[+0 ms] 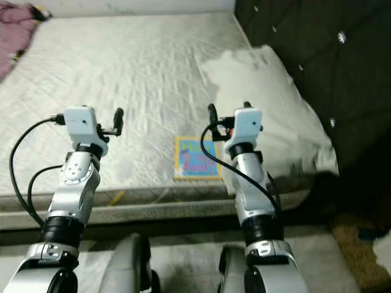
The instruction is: Clean up the room
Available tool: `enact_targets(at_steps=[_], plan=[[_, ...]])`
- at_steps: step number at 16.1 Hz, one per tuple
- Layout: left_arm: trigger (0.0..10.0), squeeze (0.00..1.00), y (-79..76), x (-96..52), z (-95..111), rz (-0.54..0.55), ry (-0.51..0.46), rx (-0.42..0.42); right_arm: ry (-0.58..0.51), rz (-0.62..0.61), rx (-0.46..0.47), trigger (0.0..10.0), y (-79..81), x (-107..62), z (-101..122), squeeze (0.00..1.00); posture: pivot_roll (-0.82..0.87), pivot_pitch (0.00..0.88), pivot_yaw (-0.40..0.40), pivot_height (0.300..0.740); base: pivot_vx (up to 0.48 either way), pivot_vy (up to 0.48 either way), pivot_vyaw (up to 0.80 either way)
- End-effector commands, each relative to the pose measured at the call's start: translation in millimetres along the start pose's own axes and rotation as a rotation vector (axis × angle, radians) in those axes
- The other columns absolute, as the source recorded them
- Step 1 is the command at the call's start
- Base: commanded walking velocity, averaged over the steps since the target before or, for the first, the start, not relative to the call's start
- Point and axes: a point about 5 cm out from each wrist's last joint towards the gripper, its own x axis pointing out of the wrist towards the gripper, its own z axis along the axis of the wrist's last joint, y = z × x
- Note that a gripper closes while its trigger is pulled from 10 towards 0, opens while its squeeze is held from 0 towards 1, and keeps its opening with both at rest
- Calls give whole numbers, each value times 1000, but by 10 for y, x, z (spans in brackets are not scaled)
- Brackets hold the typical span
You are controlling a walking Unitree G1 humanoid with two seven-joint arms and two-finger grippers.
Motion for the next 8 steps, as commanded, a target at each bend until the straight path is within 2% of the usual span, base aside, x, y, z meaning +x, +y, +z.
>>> enact_targets(at_steps=[1,4,7,8], plan=[[10000,0,-33,23,50,-18,-17,14,-3,-15,0,10000,-39,-21,-7,0,-24,0,45,715,0,0,0],[10000,0,20,-69,-74,32,27,28,26,-1,-3,10000,-19,-84,-74,0,-10,0,11,740,0,0,0],[10000,0,28,-153,-155,73,61,25,43,15,-7,10000,-4,-118,-113,0,4,6,2,740,0,0,0],[10000,0,8,-204,-202,36,71,20,49,21,-8,10000,12,-123,-124,0,0,20,-3,740,0,0,0]])
